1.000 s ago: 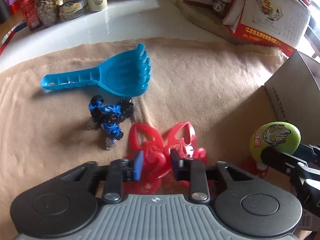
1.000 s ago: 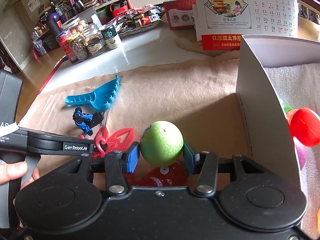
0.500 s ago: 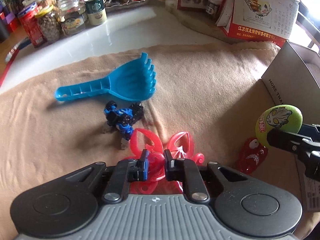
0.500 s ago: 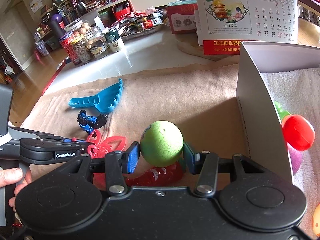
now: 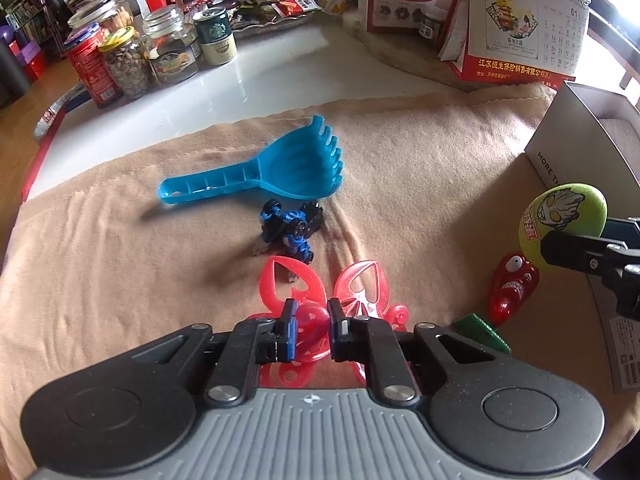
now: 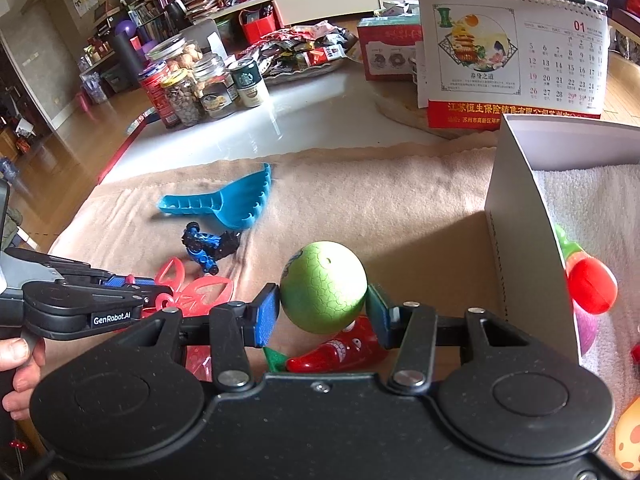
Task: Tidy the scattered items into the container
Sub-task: 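Carry the red butterfly and green egg over the white box with both tools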
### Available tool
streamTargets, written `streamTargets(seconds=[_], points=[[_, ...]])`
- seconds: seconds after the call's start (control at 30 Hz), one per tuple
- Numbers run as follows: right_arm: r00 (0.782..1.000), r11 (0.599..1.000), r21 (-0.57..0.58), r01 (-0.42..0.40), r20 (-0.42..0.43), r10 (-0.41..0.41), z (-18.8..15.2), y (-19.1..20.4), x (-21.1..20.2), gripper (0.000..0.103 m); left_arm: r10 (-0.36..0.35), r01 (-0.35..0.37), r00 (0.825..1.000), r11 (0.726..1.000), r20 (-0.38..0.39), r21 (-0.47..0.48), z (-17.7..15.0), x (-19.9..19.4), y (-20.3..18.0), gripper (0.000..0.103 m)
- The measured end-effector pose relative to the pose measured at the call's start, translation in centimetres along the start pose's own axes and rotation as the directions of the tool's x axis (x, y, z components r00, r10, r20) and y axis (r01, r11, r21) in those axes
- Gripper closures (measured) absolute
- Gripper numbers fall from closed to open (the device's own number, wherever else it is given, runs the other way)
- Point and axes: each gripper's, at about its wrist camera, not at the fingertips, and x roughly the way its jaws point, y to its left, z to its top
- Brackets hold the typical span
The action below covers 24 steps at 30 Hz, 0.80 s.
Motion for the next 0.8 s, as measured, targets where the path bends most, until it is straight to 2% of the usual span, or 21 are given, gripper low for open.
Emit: streamTargets(seconds=[0.47, 0.8], points=[[1.0, 0.999, -0.032, -0.01, 0.009, 0.01, 0.2, 2.1, -2.7, 0.054, 0.033, -0.034, 0.999, 0.999, 0.02, 0.024, -1.4, -4.1, 1.7, 0.088], [0.999, 1.0, -0.028, -0.009, 0.031, 0.009, 0.1, 2.0, -5.7, 0.054, 0.046, -0.049, 0.998, 0.997, 0.051, 0.053, -1.1, -7.8, 1.0, 0.088]])
